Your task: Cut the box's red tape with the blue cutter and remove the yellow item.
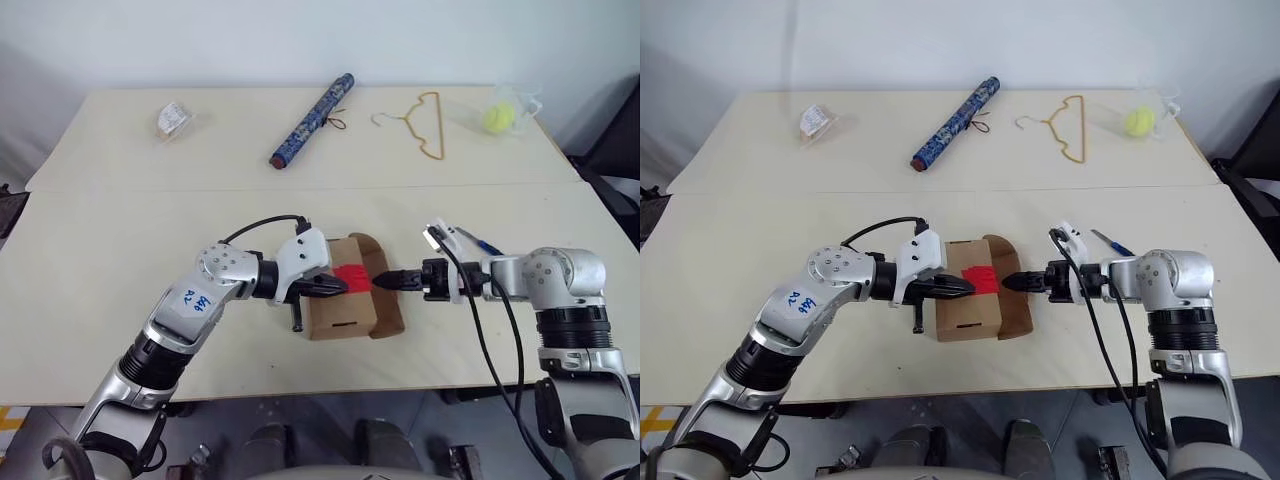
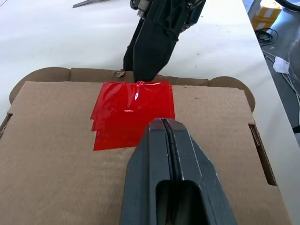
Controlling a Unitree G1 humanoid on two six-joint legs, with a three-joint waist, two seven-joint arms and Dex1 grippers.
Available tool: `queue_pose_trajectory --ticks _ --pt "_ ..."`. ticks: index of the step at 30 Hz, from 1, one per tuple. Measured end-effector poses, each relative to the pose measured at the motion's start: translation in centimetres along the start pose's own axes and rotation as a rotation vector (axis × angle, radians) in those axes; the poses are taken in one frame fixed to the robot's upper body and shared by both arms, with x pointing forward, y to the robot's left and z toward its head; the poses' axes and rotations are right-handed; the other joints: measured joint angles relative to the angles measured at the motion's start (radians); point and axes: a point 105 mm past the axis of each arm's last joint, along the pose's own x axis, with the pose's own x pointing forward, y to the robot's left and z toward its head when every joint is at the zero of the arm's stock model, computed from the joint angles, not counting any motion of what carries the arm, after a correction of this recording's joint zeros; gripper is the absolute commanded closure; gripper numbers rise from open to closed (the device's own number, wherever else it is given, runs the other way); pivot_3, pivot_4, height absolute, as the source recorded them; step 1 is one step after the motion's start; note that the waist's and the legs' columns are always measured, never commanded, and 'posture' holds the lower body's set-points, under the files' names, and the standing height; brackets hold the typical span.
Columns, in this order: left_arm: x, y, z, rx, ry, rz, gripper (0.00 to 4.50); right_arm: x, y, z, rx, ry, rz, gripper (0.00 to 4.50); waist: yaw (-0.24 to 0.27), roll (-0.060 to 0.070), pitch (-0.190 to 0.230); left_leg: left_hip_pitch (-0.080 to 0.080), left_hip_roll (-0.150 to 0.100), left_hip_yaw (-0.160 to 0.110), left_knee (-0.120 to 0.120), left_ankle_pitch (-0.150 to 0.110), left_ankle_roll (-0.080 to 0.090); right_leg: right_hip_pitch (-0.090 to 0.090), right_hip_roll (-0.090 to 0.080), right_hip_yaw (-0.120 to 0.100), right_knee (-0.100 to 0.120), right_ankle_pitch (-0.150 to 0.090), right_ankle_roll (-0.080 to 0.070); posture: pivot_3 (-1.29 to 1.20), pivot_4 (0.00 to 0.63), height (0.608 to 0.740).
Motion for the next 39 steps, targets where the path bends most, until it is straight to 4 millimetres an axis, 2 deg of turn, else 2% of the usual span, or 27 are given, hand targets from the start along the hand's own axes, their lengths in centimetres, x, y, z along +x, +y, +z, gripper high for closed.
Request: queue_pose_trajectory --ticks 2,6,14,18,22,25,28,30,35,39 --pt "0.0 0.0 0.0 0.000 -0.001 -0.004 4.50 0.7 0.3 -0.5 -0.013 0.045 0.022 2.57 0.001 0.000 0.000 0.001 0.001 0.000 -0.001 -0.001 -0.002 0.000 0.000 0.000 0.001 -0.001 -0.001 0.00 0.150 0.740" --pt "0.0 0.0 0.0 0.005 -0.005 -0.007 4.50 1.4 0.4 -1.2 0.004 0.079 0.058 3.65 0.002 0.000 0.000 0.001 0.002 0.000 -0.003 -0.001 -0.002 -0.001 0.004 -0.001 0.004 -0.001 -0.002 0.00 0.150 0.740" --pt "-0.1 0.1 -0.1 0.006 -0.005 -0.002 4.50 2.0 0.3 -1.2 0.013 0.089 0.089 3.65 0.001 0.000 0.000 0.002 0.004 0.001 -0.003 -0.002 -0.003 0.000 0.008 0.000 0.003 -0.001 -0.002 0.00 0.150 0.740" --pt "-0.1 0.2 -0.2 0.005 -0.005 0.002 4.50 2.4 0.5 -1.2 -0.017 0.115 0.085 4.46 0.000 -0.002 -0.002 0.004 0.006 0.002 -0.003 -0.002 -0.004 0.001 0.010 0.002 0.003 -0.001 -0.003 0.00 0.150 0.740" --pt "0.0 0.2 -0.4 -0.002 -0.007 0.008 4.50 2.5 0.2 -1.2 -0.046 0.133 0.037 4.46 0.002 -0.007 -0.005 0.008 0.006 0.002 -0.003 -0.005 -0.005 0.006 0.002 0.003 -0.004 -0.001 -0.004 0.00 0.150 0.740" --pt "0.6 0.1 -0.1 -0.004 -0.040 -0.001 4.50 1.3 0.2 -0.9 -0.082 0.143 -0.008 4.46 0.008 0.001 -0.001 0.004 0.002 0.002 -0.003 -0.006 -0.006 0.002 -0.004 0.005 -0.003 -0.001 -0.004 0.00 0.150 0.740" --pt "1.7 0.0 0.4 -0.007 -0.080 -0.013 4.50 -0.2 0.1 -0.8 -0.091 0.162 -0.063 4.46 0.035 0.005 -0.001 -0.002 0.001 0.000 -0.002 -0.004 -0.003 -0.003 -0.004 0.002 -0.002 -0.001 -0.003 0.00 0.150 0.740" --pt "2.5 0.0 1.0 -0.009 -0.121 -0.013 4.50 -1.8 0.2 0.0 -0.108 0.169 -0.122 4.46 0.051 0.008 0.000 -0.009 -0.002 -0.001 0.000 -0.003 -0.001 -0.009 -0.003 -0.004 -0.001 0.000 -0.003 0.00 0.150 0.740" --pt "4.8 0.7 2.6 -0.012 -0.214 0.019 4.50 -6.0 0.8 2.4 -0.170 0.152 -0.289 4.46 0.063 0.008 0.000 -0.014 -0.006 0.000 0.001 -0.002 0.004 -0.009 -0.003 -0.011 -0.002 0.001 0.001 0.00 0.150 0.740" --pt "6.2 1.3 3.4 -0.017 -0.266 0.052 4.50 -8.2 1.2 3.4 -0.226 0.137 -0.376 4.46 0.061 0.008 0.000 -0.016 -0.008 0.001 0.002 -0.002 0.008 -0.008 -0.005 -0.014 -0.006 0.004 0.006 0.00 0.150 0.740"
